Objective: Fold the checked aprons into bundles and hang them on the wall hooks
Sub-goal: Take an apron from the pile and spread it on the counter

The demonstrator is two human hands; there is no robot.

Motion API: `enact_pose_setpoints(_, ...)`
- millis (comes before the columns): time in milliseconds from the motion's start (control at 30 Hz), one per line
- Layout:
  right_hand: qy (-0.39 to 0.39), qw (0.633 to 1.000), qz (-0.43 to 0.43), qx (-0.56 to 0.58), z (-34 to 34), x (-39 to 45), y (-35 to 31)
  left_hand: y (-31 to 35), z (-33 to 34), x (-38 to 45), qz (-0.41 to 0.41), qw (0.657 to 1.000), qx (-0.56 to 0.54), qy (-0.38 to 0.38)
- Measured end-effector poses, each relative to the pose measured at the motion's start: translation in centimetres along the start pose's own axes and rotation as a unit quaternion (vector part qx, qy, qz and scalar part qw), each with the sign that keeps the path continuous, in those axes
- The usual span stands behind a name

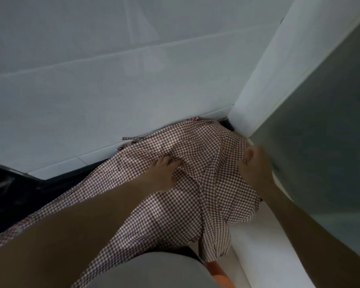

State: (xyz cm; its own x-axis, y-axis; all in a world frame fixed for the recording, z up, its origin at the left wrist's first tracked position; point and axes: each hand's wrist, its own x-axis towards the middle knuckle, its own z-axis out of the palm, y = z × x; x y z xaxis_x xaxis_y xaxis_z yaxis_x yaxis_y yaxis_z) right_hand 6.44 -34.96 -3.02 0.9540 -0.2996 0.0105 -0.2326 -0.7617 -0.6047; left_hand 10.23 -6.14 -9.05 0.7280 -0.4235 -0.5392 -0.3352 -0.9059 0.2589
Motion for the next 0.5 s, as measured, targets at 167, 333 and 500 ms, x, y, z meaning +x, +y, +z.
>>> enact_pose_setpoints(167, -0.050, 0.994, 0.092, -0.014, -0.5, -5.1, 4.7, 0.5, -0.6, 0.2, -0.018, 1.000, -0.022, -0.012)
enact_pose_setpoints(333, -0.140, 0.974, 0.164, 0.064, -0.4, -8.1, 6.1, 0.1, -0.7, 0.7, -0.046, 0.994, -0.097, -0.006)
enact_pose_setpoints(500, -0.310, 0.903, 0.247, 0.165, -0.9, -10.1, 5.4, 1.0, -1.6, 0.5, -0.074, 0.981, -0.176, -0.022)
